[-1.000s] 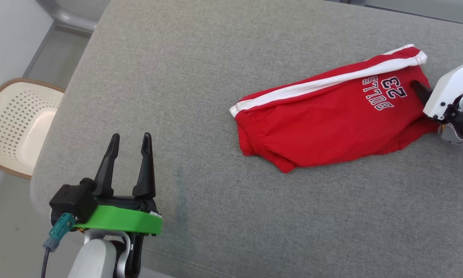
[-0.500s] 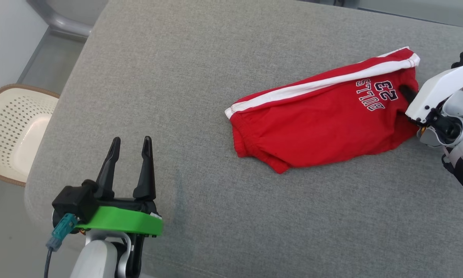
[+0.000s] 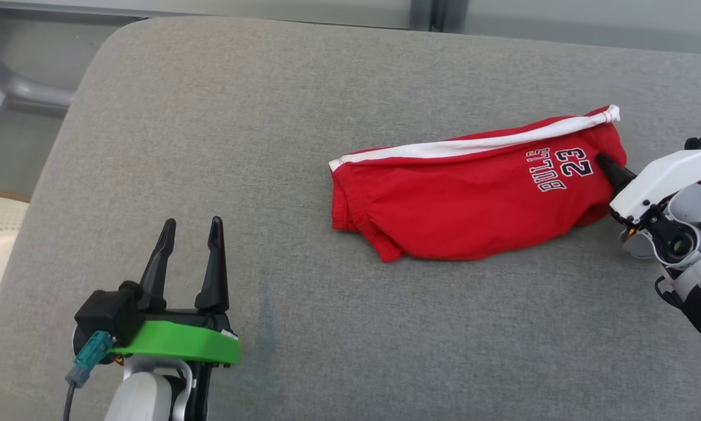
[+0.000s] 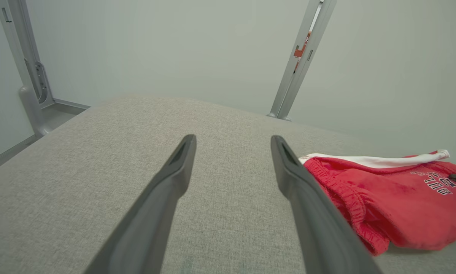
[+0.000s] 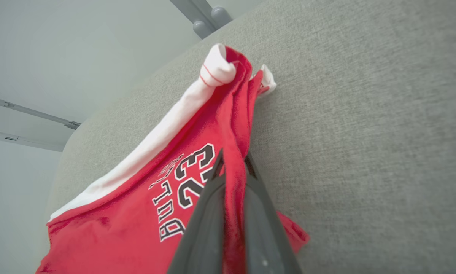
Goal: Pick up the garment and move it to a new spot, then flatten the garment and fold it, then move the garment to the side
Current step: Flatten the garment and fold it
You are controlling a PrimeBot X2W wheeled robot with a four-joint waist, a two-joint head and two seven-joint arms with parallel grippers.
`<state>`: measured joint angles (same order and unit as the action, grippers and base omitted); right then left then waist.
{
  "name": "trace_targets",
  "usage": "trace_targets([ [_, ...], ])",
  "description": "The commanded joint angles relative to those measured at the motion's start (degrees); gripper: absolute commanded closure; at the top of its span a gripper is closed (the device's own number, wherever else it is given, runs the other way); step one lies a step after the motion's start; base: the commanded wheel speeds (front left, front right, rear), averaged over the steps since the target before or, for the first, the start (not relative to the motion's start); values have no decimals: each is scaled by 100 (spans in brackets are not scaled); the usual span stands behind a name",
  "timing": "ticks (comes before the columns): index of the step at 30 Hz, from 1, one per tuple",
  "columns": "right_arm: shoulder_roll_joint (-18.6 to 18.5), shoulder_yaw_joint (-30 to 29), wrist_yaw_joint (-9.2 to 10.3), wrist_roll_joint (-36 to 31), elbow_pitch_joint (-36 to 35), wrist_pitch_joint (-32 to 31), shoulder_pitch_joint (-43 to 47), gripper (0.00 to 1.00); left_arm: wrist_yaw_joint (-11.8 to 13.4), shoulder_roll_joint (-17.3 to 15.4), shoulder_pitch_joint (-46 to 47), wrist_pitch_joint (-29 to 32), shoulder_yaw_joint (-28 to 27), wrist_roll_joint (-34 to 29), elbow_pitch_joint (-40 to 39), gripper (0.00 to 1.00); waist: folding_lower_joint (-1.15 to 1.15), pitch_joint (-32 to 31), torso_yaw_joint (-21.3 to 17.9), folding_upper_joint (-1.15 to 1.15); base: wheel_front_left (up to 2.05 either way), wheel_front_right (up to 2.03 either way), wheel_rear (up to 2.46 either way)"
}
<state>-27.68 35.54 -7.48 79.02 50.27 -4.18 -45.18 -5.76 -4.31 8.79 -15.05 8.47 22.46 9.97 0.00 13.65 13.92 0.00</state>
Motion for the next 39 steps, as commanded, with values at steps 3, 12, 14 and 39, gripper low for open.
trace_targets([
  [3, -139, 45, -3, 98, -298, 142, 209, 100, 2, 10, -110, -14, -63, -9, -29, 0, 0, -125, -482, 0, 0, 0, 0],
  [12, -370, 187, -3, 121, -344, 603, 319, 100, -33, 21, -88, -14, -92, -89, 44, 0, 0, -248, -756, 0, 0, 0, 0],
  [14, -394, 260, -3, 91, -367, 654, 296, 100, -32, 27, -106, -14, -73, -82, 72, 0, 0, -300, -752, 0, 0, 0, 0],
  [39, 763, 2164, -4, -487, -629, 491, -570, 93, -69, 120, -260, -14, 65, 63, 296, 0, 0, -587, 141, 0, 0, 0, 0],
])
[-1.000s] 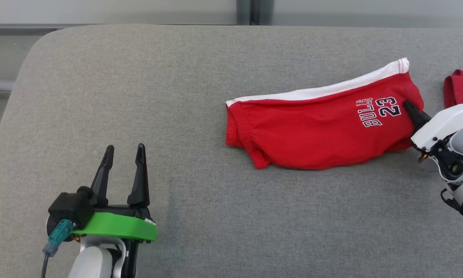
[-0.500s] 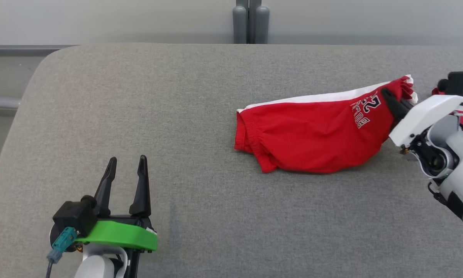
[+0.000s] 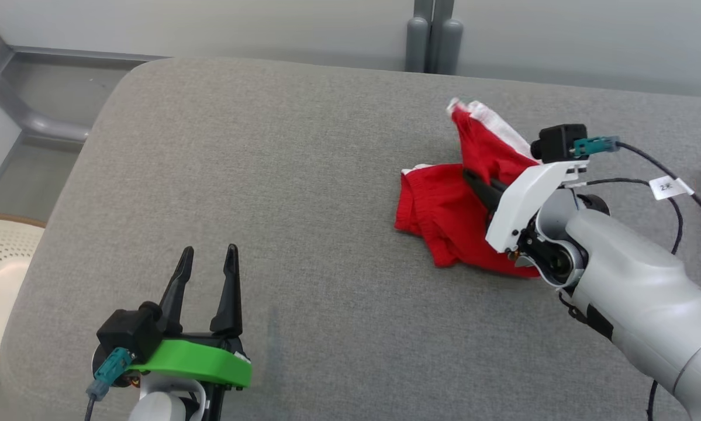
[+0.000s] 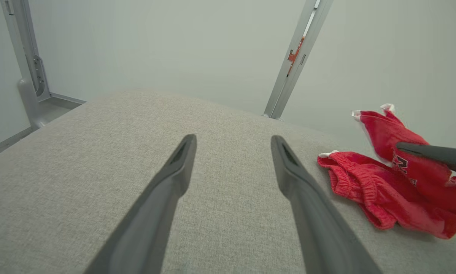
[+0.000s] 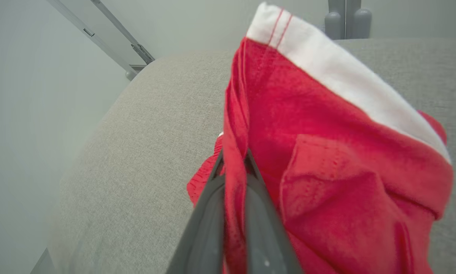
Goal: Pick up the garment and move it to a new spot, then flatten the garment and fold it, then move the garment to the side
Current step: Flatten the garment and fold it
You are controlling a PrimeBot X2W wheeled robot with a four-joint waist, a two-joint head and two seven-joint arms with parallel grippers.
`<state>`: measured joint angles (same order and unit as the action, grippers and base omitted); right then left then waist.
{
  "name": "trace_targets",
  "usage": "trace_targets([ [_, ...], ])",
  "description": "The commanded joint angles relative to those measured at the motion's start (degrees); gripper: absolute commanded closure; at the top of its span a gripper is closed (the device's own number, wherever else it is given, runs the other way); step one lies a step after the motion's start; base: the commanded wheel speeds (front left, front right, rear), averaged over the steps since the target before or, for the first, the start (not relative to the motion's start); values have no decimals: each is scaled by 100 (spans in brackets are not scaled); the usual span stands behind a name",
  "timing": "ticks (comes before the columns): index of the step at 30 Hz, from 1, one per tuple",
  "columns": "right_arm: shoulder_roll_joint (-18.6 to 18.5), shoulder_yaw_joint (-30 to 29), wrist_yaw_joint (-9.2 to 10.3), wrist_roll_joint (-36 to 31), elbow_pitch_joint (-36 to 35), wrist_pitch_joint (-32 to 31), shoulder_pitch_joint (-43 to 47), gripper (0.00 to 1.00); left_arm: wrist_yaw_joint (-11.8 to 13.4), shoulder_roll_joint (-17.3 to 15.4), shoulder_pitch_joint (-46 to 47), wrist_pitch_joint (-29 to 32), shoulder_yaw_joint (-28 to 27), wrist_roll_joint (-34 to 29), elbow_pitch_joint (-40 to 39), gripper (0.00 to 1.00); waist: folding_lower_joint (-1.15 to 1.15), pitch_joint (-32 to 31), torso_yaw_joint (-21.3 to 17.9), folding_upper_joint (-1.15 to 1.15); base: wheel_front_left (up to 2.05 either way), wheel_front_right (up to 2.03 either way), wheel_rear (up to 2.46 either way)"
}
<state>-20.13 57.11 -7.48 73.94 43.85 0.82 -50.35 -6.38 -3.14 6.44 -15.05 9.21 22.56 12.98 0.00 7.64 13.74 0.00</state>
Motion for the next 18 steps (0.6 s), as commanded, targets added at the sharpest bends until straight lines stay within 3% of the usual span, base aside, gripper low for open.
trace_targets([
  [1, 67, 57, -3, 62, 74, -34, -59, 94, -3, 6, -34, -14, -5, 63, 3, 0, 0, 16, 204, 0, 0, 0, 0],
  [6, 235, 276, -4, 143, 280, -130, -82, 94, -1, 14, -78, -14, -28, 63, 27, 0, 0, 22, 333, 0, 0, 0, 0],
  [8, 289, 349, -4, 192, 307, -176, -108, 74, 3, 17, -76, -14, -43, 59, 26, 0, 0, 30, 347, 0, 0, 0, 0],
  [11, 323, 473, -4, 261, 257, -247, -121, 54, 19, 19, -90, -14, -76, 60, 8, 0, 0, 45, 310, 0, 0, 0, 0],
  [12, 337, 495, -4, 292, 235, -224, -136, 8, 20, 21, -88, -14, -79, 58, 5, 0, 0, 53, 281, 0, 0, 0, 0],
  [13, 360, 505, -3, 331, 214, -193, -138, 0, 22, 21, -82, -14, -84, 56, 4, 0, 0, 58, 254, 0, 0, 0, 0],
  [18, 367, 577, -3, 440, 58, 37, -195, 0, 34, 21, -15, -14, -140, 17, -23, 0, 0, 55, 44, 0, 0, 0, 0],
])
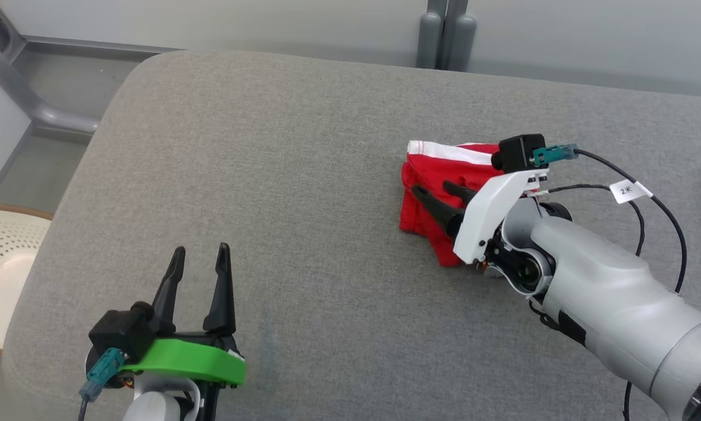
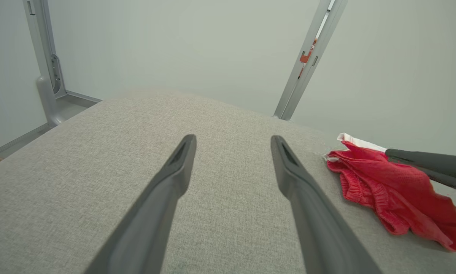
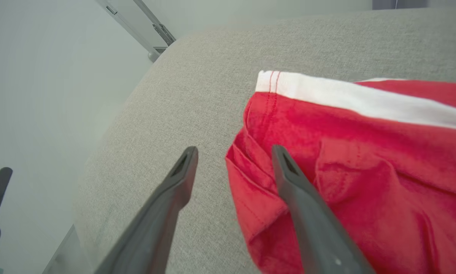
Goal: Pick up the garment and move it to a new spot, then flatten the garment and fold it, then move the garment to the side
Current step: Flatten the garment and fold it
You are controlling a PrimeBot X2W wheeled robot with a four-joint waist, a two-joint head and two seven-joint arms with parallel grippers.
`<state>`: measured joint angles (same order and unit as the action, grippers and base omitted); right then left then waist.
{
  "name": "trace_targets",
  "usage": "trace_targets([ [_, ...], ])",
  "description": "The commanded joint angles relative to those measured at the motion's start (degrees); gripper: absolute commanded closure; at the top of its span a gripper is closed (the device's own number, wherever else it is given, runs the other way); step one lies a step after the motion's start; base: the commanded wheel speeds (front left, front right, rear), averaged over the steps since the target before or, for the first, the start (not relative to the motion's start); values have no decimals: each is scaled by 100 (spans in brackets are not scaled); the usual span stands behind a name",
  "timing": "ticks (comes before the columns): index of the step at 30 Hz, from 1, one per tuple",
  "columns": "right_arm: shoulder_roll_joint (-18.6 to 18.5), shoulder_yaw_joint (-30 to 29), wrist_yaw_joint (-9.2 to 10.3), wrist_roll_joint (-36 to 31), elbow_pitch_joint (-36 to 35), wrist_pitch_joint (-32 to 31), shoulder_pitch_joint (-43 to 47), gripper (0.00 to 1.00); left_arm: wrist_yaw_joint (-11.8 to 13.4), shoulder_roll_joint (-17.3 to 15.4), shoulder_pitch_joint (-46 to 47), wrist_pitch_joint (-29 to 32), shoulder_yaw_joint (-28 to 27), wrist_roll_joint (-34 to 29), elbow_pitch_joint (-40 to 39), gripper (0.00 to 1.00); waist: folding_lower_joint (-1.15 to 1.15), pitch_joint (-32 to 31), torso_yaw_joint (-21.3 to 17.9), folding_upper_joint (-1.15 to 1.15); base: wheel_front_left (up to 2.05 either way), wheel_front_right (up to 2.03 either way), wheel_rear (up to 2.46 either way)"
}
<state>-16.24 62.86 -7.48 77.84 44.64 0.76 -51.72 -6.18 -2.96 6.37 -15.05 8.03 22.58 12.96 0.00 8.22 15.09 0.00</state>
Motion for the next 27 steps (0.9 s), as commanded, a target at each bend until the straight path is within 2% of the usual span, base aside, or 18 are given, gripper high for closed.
trace_targets([
  [1, -32, 1, -3, 69, -67, 102, -63, 0, 16, 3, -3, -14, -39, 5, -27, 0, 0, -9, -137, 0, 0, 0, 0],
  [7, -310, -100, -3, 203, -552, 696, -105, 0, 3, 2, -43, -14, -161, -51, -63, 0, 0, -89, -416, 0, 0, 0, 0],
  [12, -799, -260, -3, 244, -819, 1177, -62, 0, 6, 2, -140, -14, -246, -112, -137, 0, 0, -151, -620, 0, 0, 0, 0],
  [18, -1200, -463, -3, 215, -534, 1374, 145, 0, -9, 2, -175, -14, -283, -120, -188, 0, 0, -157, -737, 0, 0, 0, 0],
  [24, -1219, -451, -3, 228, -245, 1397, 223, 0, -28, 3, -131, -14, -258, -112, -173, 0, 0, -108, -726, 0, 0, 0, 0],
  [25, -1194, -437, -3, 261, -206, 1357, 236, 29, -32, 2, -117, -14, -246, -110, -170, 0, 0, -96, -710, 0, 0, 0, 0],
  [26, -1151, -414, -3, 337, -161, 1246, 265, 97, -32, 2, -100, -14, -231, -109, -167, 0, 0, -81, -686, 0, 0, 0, 0],
  [27, -1123, -364, -4, 380, -139, 1095, 291, 100, -34, 2, -87, -14, -220, -107, -166, 0, 0, -70, -663, 0, 0, 0, 0],
])
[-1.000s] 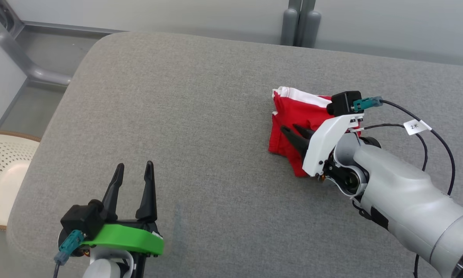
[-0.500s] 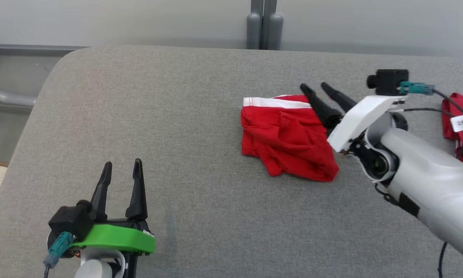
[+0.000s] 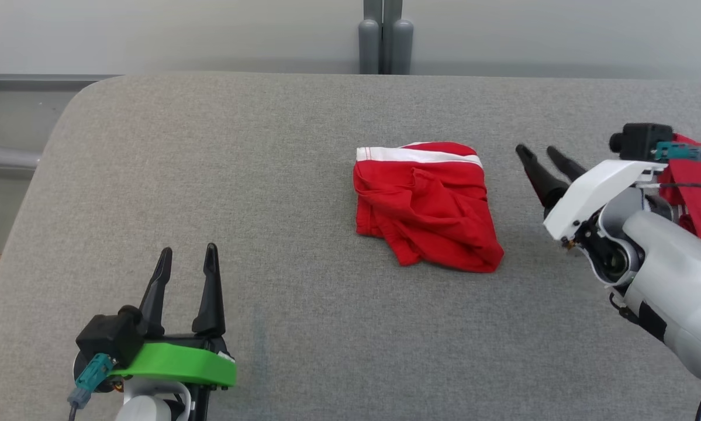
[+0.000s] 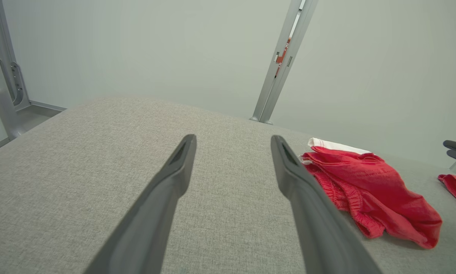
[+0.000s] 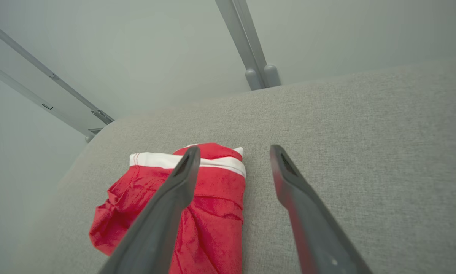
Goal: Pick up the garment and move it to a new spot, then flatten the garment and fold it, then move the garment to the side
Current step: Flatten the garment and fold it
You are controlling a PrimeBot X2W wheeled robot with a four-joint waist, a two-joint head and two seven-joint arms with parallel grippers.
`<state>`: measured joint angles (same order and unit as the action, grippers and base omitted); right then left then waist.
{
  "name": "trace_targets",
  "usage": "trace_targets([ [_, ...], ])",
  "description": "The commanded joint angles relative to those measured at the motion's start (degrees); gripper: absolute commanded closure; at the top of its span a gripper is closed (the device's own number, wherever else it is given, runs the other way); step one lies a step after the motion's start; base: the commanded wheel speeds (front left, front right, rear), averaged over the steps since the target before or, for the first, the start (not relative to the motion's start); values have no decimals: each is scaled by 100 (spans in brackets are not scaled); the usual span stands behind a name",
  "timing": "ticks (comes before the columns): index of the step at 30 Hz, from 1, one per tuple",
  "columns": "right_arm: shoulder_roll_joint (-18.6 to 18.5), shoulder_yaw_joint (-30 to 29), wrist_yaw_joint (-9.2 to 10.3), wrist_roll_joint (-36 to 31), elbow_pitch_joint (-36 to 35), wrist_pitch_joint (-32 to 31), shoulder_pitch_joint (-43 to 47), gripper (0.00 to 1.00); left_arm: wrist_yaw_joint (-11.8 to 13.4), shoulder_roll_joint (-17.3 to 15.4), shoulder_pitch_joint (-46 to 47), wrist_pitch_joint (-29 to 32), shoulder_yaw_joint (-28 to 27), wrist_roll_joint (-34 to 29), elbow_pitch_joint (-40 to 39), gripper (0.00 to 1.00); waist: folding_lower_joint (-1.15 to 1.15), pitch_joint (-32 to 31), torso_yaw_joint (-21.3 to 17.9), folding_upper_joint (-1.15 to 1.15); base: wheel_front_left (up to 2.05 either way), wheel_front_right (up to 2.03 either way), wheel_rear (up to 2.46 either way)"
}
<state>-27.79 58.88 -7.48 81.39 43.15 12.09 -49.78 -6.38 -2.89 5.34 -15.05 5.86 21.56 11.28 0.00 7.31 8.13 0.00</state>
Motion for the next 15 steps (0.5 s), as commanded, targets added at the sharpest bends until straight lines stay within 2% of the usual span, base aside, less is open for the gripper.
trace_targets([
  [1, 50, 73, -3, 93, 45, -209, 95, 100, -15, -4, 28, -14, 7, 0, -4, 0, 0, 43, 61, 0, 0, 0, 0],
  [10, 439, 81, -4, 761, 563, -1571, -117, 100, -9, -5, 163, -14, 68, 78, 41, 0, 0, 241, 382, 0, 0, 0, 0],
  [15, 590, 10, -4, 1028, 555, -2007, -128, 100, 23, -3, 161, -14, 99, 140, 57, 0, 0, 266, 549, 0, 0, 0, 0],
])
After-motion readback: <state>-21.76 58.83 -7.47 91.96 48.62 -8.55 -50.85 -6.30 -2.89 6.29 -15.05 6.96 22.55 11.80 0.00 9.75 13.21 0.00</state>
